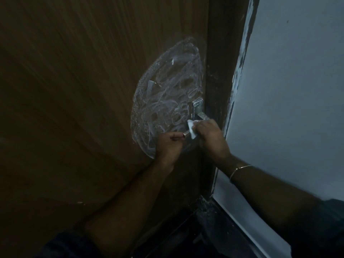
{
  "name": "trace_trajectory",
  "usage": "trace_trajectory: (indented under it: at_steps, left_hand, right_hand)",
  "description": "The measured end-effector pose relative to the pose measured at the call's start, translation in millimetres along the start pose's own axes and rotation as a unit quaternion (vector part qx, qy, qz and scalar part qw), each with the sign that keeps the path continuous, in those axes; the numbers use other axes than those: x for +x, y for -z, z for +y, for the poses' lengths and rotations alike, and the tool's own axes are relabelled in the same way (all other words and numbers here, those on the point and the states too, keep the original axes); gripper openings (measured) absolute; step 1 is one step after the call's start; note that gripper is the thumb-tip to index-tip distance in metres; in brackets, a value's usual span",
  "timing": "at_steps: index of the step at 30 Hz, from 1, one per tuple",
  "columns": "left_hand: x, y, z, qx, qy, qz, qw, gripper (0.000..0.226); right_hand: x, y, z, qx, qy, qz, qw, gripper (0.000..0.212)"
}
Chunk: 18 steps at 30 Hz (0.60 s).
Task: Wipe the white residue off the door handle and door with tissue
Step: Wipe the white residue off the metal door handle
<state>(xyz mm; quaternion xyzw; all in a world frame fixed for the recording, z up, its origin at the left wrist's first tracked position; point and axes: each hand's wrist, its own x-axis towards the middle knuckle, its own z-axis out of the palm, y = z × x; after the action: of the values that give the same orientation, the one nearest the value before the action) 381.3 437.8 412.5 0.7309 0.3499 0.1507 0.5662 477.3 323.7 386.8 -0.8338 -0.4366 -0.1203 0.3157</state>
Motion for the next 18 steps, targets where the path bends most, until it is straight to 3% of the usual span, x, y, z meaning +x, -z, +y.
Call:
trace_trajectory:
  at_steps: [3,5,7,9,11,13,15,18]
  left_hand:
    - [0.3,0.0,1.6,0.035,-0.018,0.006,0.999,0.023]
    - [1.4,0.4,2.2,0.054,-0.034,0.009,0.998,0.020]
    - [3.0,1.6,3.6,0.079,-0.053,0.012,0.995,0.020]
    - [5.9,3.1,4.4,0.106,-0.066,0.010,0.992,0.019]
    - [8.6,3.6,5.2,0.131,-0.074,0.007,0.989,0.013]
    - [9.8,4.6,5.6,0.154,-0.093,0.008,0.984,0.011]
    - [9.8,4.3,5.6,0.165,-0.110,0.001,0.980,0.013]
    - [9.5,2.7,6.2,0.199,-0.125,-0.002,0.972,0.009]
  right_hand:
    - [-9.1,-15.2,-22.5,0.116,-0.139,0.079,0.980,0.012]
    - [-14.7,-22.9,-36.4,0.228,-0.252,0.133,0.931,0.010]
    - [-17.3,-28.3,-47.8,0.359,-0.351,0.160,0.850,0.013]
    - [-16.6,-26.8,-55.7,0.498,-0.432,0.156,0.736,0.018]
    - [-15.5,-21.4,-60.4,0.623,-0.461,0.128,0.619,0.021]
    - [-15.9,-18.9,-62.4,0.717,-0.450,0.088,0.525,0.026]
    - [-16.1,-17.7,-61.6,0.766,-0.435,0.066,0.469,0.031]
    - [-9.5,-15.3,-54.2,0.797,-0.440,0.098,0.402,0.031]
